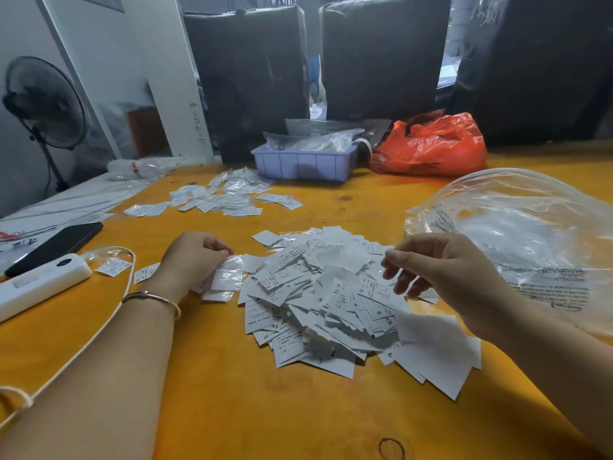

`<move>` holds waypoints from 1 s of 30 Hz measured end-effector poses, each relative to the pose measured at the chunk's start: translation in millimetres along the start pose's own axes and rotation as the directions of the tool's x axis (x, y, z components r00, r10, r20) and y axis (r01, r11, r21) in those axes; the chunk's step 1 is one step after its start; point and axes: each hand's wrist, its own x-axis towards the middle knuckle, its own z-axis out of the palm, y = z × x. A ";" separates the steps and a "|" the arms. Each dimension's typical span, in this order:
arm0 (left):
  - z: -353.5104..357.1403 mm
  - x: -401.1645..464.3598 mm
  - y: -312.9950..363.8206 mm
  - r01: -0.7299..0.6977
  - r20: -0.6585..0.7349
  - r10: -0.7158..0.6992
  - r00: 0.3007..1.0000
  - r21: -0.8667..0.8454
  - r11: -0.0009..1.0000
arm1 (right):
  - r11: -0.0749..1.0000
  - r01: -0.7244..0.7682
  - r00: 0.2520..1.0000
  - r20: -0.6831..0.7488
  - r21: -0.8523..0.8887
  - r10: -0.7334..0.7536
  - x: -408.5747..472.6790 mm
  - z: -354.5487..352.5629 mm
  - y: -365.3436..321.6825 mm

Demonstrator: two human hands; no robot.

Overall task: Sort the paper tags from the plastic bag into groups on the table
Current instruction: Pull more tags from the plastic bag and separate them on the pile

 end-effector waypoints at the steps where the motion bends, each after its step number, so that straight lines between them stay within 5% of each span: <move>1: 0.5 0.0 0.3 0.000 0.003 0.000 1.000 0.002 1.000 | 1.000 0.001 1.000 -0.002 -0.011 -0.001 -0.1 0.0 -0.1; 6: -0.4 -2.0 1.5 -0.043 -0.050 0.042 0.998 -0.013 0.999 | 0.989 0.075 0.992 -0.092 -0.130 -0.088 0.9 -7.0 -7.3; 8: 0.0 -6.1 6.5 -0.107 -0.122 0.106 0.987 0.002 0.994 | 0.943 0.135 0.959 -0.201 -0.304 -0.202 1.9 -14.3 -10.8; 12: 10.6 -23.8 30.5 -0.349 -0.198 0.350 0.916 0.039 0.936 | 0.662 0.044 0.867 -0.301 -0.748 -0.398 2.3 -27.6 -10.3; 15: 24.3 -44.7 51.9 -0.579 -0.119 0.581 0.805 0.050 0.814 | 0.527 -0.072 0.807 -0.360 -0.847 -0.468 4.5 -40.8 -10.1; 21: 53.9 -74.6 76.4 -0.773 0.171 0.760 0.627 0.017 0.634 | 0.387 -0.289 0.881 -0.401 -0.876 -0.251 10.5 -60.7 -0.8; 26: 70.1 -82.6 80.6 -0.754 0.347 0.709 0.615 -0.007 0.657 | 0.227 -0.406 0.912 -0.407 -0.885 0.047 14.3 -64.8 7.9; 30: 70.0 -82.2 90.5 -0.690 0.328 0.663 0.673 -0.042 0.722 | 0.206 -0.394 0.918 -0.392 -0.896 0.056 18.0 -67.2 15.7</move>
